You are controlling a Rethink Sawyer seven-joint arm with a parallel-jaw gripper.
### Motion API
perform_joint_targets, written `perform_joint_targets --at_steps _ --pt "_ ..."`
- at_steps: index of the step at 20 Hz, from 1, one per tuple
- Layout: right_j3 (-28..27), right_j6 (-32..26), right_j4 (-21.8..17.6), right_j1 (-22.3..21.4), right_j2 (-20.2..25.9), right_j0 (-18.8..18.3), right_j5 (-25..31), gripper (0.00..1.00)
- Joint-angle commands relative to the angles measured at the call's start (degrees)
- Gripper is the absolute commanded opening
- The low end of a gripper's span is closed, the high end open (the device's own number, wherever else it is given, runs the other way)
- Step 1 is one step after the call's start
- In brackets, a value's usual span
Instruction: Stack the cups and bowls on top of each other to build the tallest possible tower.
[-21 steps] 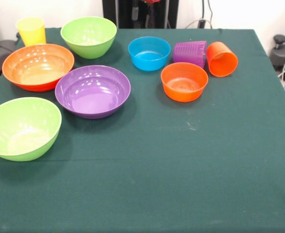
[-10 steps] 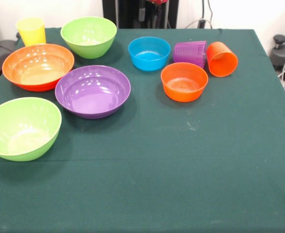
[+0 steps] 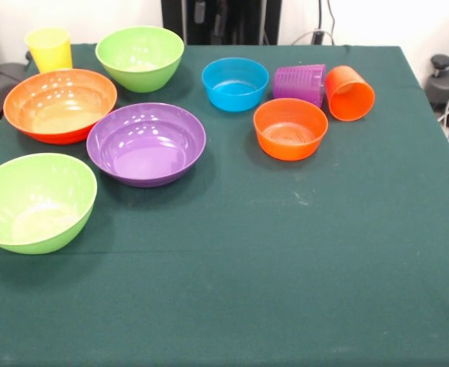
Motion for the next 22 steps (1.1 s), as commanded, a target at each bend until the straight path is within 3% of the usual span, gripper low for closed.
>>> perform_joint_targets --at_steps 1,8,22 --pt "5.16 -4.23 -4.66 -1.2 1.36 -4.5 2.38 1.0" --pt "5.07 -2.6 -7.48 0.22 1.83 -7.2 1.78 1.0" --pt "2.79 5.45 -12.45 5.7 -0.13 -1.29 0.49 1.0"
